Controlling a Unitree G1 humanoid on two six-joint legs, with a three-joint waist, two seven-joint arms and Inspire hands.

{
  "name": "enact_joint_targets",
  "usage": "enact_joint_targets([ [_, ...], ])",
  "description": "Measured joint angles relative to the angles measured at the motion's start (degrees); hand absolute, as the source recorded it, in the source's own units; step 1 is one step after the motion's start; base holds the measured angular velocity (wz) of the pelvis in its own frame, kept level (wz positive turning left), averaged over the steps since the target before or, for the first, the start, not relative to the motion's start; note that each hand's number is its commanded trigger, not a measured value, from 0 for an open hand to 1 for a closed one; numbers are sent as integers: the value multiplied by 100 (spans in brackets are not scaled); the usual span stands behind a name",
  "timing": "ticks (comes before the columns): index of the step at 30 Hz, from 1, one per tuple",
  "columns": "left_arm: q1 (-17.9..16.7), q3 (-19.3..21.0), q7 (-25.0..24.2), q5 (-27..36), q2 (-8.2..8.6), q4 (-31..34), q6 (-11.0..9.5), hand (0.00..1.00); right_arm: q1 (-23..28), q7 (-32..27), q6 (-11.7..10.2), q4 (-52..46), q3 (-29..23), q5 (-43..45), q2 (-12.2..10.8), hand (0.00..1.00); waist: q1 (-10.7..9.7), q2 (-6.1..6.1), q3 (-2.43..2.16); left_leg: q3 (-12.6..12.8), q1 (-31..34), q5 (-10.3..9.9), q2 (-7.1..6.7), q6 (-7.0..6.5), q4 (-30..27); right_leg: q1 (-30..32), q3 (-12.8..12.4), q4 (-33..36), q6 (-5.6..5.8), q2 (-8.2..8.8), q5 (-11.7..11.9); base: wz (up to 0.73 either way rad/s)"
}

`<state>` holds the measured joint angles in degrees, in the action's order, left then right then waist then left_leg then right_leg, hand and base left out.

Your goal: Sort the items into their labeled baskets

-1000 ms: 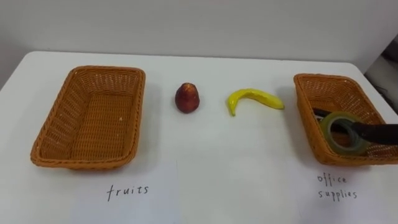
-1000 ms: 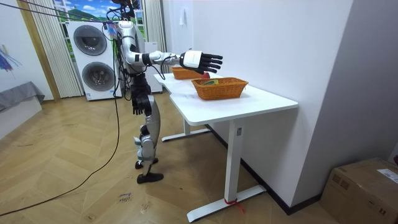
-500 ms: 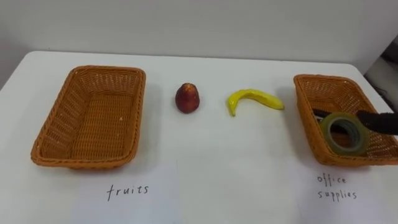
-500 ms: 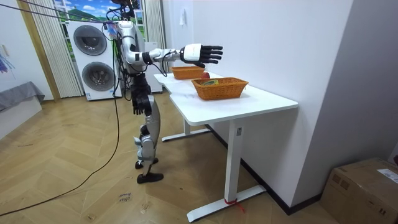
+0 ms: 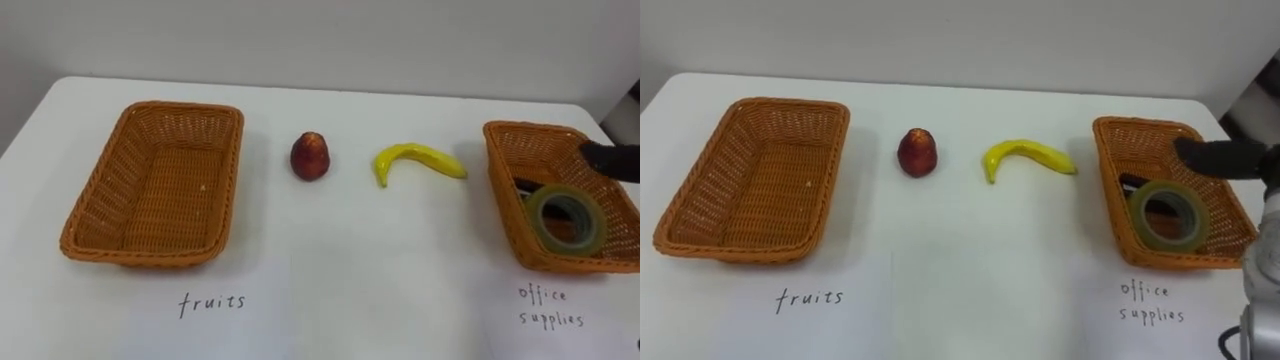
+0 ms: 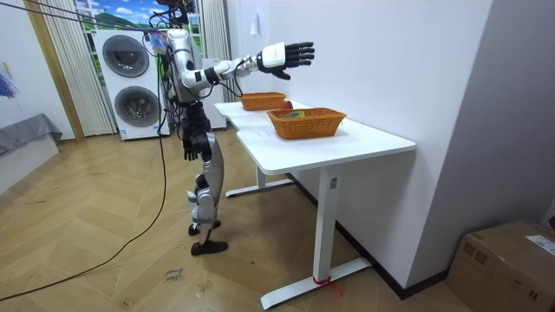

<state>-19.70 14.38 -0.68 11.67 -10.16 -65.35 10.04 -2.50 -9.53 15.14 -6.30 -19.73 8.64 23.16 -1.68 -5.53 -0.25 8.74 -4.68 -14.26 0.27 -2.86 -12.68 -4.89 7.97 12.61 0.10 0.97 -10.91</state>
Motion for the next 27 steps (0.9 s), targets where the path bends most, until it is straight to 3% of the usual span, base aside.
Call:
enact_joint_targets([
  [7, -10, -5, 4, 4, -11, -71, -4, 0, -194, 161, -2, -110, 111, 16, 138, 0, 141, -96, 30, -105, 62, 2, -8, 2, -11, 17, 112, 1, 0, 9, 0, 7],
  [15, 24, -4, -8, -2, -69, -129, -11, 0, -355, 405, 3, -126, 615, 322, 348, 0, 379, -157, -11, -135, 158, 4, -11, 4, -32, 97, 185, 1, 0, 13, 0, 2],
  [19, 25, -6, -28, -4, -104, -132, -9, 0, -678, 518, 3, -15, 994, 420, 354, 0, 389, -184, 14, -212, 207, 4, -19, 4, -123, 81, 237, 2, 0, 20, 0, 10],
  [23, 26, -7, -79, -1, -163, -139, 9, 0, -719, 602, 6, 166, 1130, 423, 367, 0, 573, -254, 53, -278, 246, 2, -15, 5, -160, 58, 334, 2, 1, 29, 0, 11],
  [27, 96, -25, -74, -1, -207, -158, 96, 0, -732, 713, 5, 289, 1415, 488, 382, 0, 668, -290, 55, -355, 317, 3, -30, 4, -198, 64, 456, 1, 1, 54, -1, 12],
])
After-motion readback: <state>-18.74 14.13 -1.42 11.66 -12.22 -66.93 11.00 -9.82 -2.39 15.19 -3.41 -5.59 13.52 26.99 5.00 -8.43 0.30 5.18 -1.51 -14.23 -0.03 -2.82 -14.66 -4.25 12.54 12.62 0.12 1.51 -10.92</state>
